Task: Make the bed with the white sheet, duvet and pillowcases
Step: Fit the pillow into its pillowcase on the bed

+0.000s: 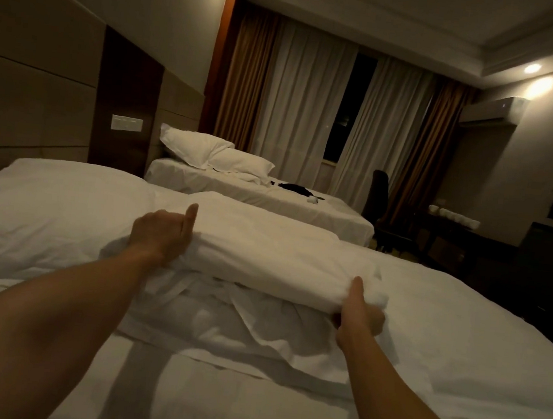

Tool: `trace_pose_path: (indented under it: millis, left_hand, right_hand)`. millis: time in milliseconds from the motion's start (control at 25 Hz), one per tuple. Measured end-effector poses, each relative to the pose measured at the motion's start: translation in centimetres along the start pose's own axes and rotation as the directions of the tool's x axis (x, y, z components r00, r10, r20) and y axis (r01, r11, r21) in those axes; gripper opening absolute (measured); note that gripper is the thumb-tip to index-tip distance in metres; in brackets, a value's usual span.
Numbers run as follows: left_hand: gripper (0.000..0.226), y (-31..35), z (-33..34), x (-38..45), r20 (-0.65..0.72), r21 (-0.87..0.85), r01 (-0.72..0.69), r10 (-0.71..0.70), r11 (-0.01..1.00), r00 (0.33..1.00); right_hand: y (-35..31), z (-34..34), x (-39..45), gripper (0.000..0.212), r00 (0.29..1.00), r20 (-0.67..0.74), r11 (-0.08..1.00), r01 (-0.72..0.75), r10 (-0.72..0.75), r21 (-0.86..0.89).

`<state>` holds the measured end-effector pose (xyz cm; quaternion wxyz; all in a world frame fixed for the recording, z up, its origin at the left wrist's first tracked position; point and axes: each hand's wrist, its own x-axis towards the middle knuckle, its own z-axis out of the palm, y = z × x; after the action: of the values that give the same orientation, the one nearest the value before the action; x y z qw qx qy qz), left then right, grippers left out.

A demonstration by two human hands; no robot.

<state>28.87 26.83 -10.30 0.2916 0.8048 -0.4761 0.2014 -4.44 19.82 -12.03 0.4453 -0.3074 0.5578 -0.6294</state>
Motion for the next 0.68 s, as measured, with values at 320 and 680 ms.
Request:
trace_pose_path:
  millis: [320,680]
  left_hand:
    - [0.077,1.0,-0.3,-1.0,-0.044,-0.056,0.023,-0.025,0.998,0.999]
    - [0.088,2.6,0.9,-2.1,-0.040,0.041,-0.148,0.149,0.988,0.988]
  right_hand:
    - [0.4,-1.3,0.4,0.058,0.996,-0.031,0.994,0.079,-0.081,-0.072]
    - [1.4,-2.6,0.4,0.065,0.992,0.098,0.997,-0.079,0.079,-0.007]
